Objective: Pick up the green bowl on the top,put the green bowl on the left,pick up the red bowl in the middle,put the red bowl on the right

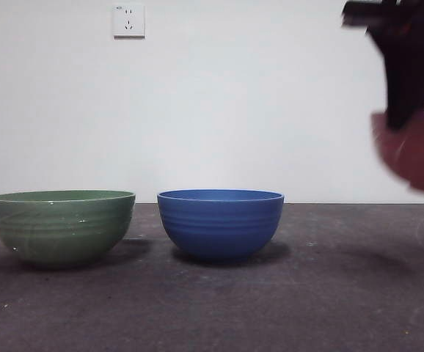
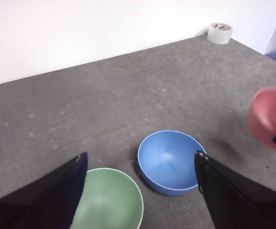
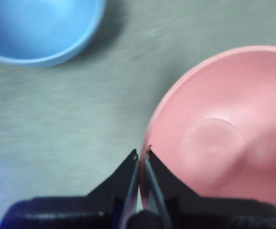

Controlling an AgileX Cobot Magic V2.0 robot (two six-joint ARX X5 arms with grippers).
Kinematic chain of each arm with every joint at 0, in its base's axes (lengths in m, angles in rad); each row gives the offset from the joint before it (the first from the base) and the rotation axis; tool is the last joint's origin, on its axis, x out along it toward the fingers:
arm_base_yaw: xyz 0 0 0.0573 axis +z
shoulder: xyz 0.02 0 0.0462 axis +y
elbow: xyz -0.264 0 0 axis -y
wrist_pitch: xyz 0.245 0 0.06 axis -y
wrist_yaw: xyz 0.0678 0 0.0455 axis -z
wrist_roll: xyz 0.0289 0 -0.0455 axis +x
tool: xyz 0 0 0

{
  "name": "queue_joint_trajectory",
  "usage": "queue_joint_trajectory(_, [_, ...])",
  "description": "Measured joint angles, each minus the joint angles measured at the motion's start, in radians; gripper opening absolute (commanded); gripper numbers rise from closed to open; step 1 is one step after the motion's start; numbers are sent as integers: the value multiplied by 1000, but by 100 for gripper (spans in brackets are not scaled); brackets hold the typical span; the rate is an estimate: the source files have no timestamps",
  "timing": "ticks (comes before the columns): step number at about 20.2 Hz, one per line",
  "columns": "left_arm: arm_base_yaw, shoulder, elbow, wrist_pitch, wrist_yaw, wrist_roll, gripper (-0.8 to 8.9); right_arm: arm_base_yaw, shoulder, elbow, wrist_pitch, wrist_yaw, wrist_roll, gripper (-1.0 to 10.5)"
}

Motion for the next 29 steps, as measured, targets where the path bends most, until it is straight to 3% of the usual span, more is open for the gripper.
queue_joint_trajectory(3, [0, 0, 0, 0, 0, 0, 373, -8, 46, -24, 139, -103, -8, -17])
queue_joint_trajectory(12, [0, 0, 0, -2, 3, 0, 373, -9, 298, -24, 259, -190, -66, -16])
queue_joint_trajectory(16, [0, 0, 0, -2, 3, 0, 373, -8, 307, -24, 278, -193, -71, 298])
queue_joint_trajectory(20, [0, 0, 0, -1, 3, 0, 373, -8, 260, -24, 270, -192, -67, 315])
queue_joint_trajectory(23, [0, 0, 0, -1, -21, 1, 371, -8, 95, -24, 299, -193, -68, 311])
queue_joint_trajectory(25, [0, 0, 0, -1, -69, 19, 258, -8, -37, -24, 357, -190, -71, 241])
queue_joint_trajectory(27, [0, 0, 0, -1, -100, 44, 34, -24, -166, -24, 398, -190, -84, 41])
queue_joint_trajectory(29, [0, -1, -5, -2, -116, 62, -8, -50, -277, -24, 409, -189, -98, -16])
